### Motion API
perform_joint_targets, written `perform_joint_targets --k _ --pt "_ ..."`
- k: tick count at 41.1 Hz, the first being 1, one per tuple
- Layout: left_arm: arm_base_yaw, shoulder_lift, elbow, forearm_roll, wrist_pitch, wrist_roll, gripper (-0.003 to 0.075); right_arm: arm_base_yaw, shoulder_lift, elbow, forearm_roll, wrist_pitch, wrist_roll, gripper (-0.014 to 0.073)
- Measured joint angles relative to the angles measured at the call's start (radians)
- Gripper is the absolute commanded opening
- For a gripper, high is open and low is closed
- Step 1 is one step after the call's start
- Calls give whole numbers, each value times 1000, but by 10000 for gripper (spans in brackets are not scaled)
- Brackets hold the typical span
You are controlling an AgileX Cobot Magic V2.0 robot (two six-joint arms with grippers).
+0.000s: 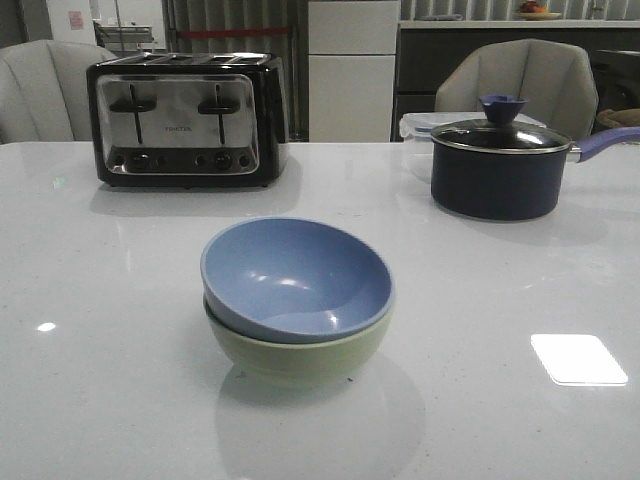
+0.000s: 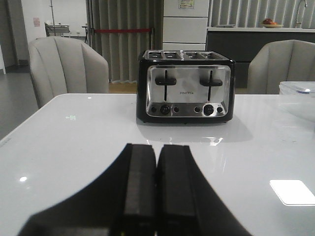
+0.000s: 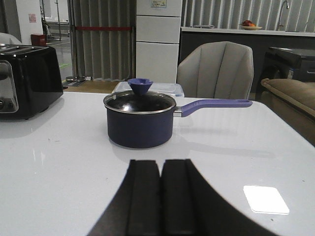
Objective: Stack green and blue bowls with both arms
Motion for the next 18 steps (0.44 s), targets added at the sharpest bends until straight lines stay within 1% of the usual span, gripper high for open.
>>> perform_joint_targets --k 18 --pt "0 0 0 0 0 0 93 0 0 0 2 -5 -2 29"
